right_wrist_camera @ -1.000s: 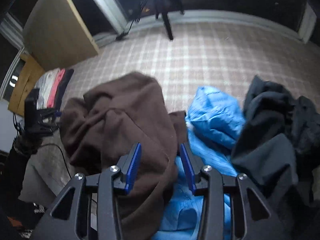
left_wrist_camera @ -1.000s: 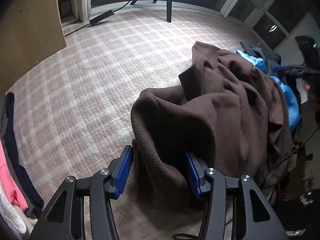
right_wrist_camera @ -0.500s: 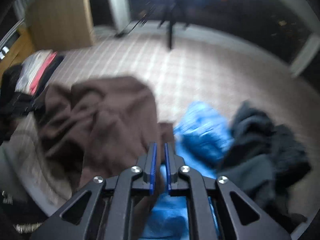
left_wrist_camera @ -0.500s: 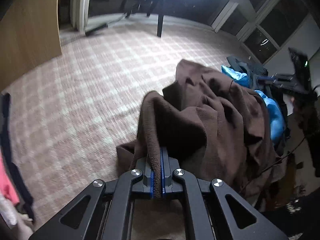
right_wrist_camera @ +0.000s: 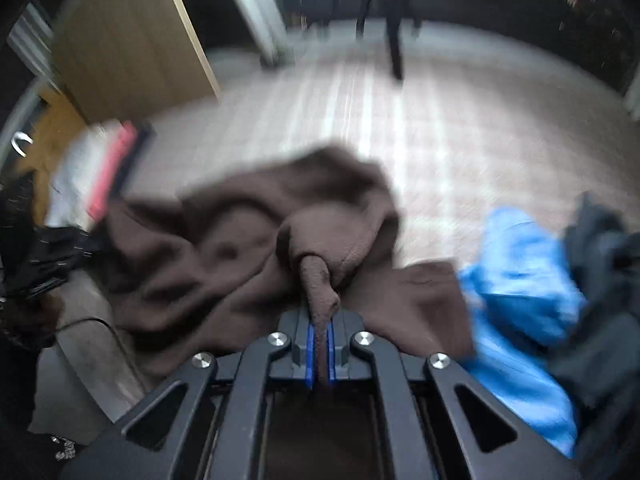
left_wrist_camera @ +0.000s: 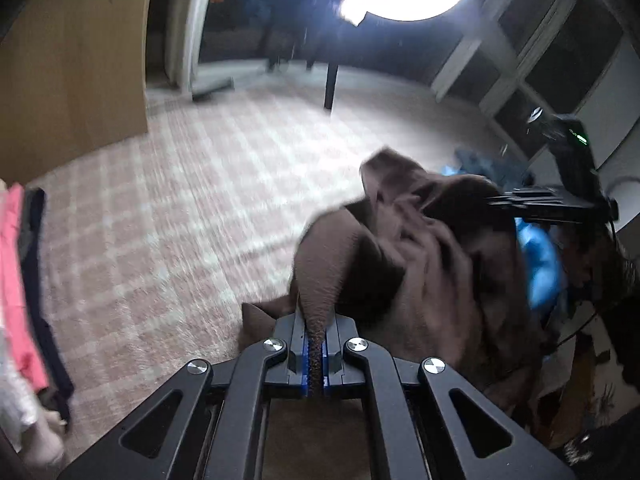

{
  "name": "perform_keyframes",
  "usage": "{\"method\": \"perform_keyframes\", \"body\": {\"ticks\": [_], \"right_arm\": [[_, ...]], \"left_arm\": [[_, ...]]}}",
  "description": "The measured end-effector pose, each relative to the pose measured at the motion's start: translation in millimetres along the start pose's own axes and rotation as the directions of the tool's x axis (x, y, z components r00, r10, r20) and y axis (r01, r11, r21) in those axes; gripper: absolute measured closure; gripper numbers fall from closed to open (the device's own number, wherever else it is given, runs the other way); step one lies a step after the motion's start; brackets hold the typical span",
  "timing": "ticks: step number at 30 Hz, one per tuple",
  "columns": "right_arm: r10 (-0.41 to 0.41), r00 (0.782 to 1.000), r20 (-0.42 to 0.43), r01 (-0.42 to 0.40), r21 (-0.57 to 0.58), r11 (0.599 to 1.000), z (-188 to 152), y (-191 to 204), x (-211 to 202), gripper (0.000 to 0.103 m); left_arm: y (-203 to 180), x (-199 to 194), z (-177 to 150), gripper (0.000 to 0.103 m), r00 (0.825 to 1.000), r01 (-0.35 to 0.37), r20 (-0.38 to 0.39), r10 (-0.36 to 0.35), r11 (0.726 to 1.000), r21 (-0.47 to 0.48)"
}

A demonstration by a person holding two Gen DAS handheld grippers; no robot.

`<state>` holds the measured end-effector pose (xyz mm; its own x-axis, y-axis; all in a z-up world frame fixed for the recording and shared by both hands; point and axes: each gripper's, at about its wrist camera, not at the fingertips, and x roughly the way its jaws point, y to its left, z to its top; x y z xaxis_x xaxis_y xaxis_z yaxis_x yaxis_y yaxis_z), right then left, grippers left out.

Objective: Fold clothes

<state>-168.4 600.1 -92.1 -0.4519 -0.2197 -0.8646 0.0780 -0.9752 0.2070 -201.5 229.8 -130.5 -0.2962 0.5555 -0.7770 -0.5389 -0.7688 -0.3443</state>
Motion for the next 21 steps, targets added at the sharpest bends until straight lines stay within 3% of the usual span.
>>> {"method": "perform_keyframes", "body": {"ticks": [3,5,8,12,16,18,20,21], "right_arm": [[-0.019,0.987,0.159,0.019,0.005,1.000,-4,1,-87,0.099],[-0.079,0.956,0.282,0.084,-0.008,0.996,-11,9,-161,0.099],[-0.112,0.881,0.460,0.132,-0.011,0.991,-26,27,-266,0.099],[-0.091,0.743,0.664,0.151,-0.033,0.988,-59,55,-381,0.099],[-0.072,0.660,0.747,0.176,-0.060,0.983,-80,78,-440,0.099],[-0.077,0.675,0.734,0.186,-0.069,0.980,-79,82,-438,0.099],[-0.076,0.700,0.710,0.177,-0.070,0.982,-76,82,-428,0.099],[-0.083,0.718,0.692,0.176,-0.065,0.982,-73,81,-417,0.099]], "left_arm": [[-22,-59,16,0.100,0.995,-0.011,0.101,0.005,0.998,0.056],[-42,-109,28,0.100,0.980,-0.032,0.201,0.008,0.993,0.117],[-67,-192,45,0.100,0.937,-0.079,0.349,0.017,0.983,0.163],[-92,-295,50,0.100,0.861,-0.152,0.507,0.032,0.968,0.198],[-110,-374,38,0.100,0.814,-0.222,0.579,0.055,0.949,0.223],[-117,-394,29,0.100,0.805,-0.260,0.589,0.078,0.937,0.231],[-114,-394,21,0.100,0.829,-0.260,0.550,0.100,0.940,0.222],[-108,-385,18,0.100,0.851,-0.248,0.514,0.109,0.946,0.209]]}}
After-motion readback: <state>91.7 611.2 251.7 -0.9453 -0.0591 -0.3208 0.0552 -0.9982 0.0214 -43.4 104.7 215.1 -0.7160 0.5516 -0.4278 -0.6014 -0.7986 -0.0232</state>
